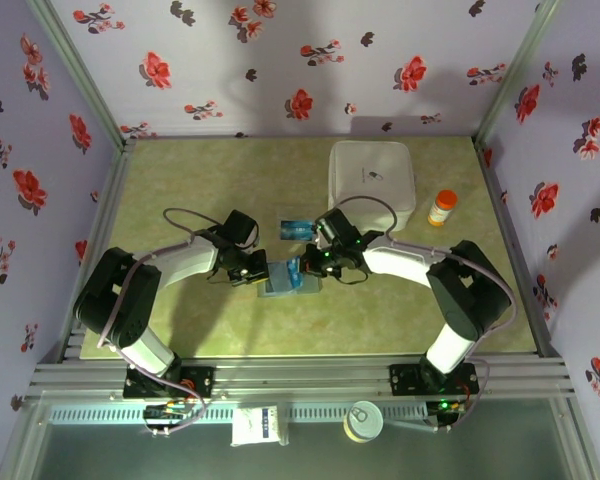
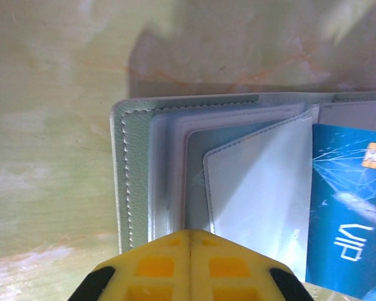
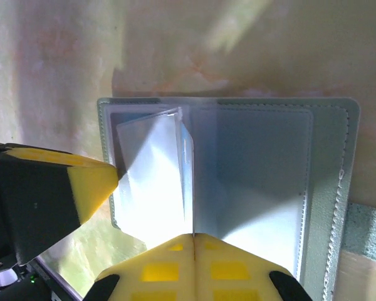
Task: Take the credit cards out of the card holder
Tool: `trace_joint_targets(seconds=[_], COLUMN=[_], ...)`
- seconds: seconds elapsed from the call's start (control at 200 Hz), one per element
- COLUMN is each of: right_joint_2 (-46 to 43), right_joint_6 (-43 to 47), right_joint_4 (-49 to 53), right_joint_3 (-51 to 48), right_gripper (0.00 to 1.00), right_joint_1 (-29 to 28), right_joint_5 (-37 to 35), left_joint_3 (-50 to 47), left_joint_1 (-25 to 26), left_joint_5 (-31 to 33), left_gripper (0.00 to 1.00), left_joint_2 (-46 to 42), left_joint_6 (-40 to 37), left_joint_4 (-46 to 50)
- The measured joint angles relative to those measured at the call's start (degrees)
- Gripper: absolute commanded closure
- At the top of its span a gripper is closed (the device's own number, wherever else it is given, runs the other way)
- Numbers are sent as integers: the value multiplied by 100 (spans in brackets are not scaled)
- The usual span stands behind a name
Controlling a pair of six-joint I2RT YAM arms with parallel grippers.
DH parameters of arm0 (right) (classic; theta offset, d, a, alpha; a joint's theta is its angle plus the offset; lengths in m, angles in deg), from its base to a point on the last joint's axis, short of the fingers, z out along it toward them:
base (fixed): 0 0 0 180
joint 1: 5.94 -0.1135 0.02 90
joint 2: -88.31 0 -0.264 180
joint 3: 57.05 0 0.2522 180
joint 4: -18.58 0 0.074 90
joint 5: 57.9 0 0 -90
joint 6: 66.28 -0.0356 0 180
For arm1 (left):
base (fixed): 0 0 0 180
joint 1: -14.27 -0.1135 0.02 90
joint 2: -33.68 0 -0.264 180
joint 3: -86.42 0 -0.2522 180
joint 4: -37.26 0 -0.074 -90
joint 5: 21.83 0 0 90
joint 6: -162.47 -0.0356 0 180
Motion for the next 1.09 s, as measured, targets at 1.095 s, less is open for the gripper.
trace_joint_targets(seconds=[1.095], right_joint_2=[568], right_joint_6=[7687], right_joint_4=[3993], right_joint_3=[3331], right_gripper=[100], right_joint_1=[90], right_joint_5=[-1456], left_joint_3=[-710], left_joint_1=[-822], left_joint_5=[-116], left_gripper=[90], left_joint_2=[-704], left_joint_6=[-15], left_joint_4=[-409])
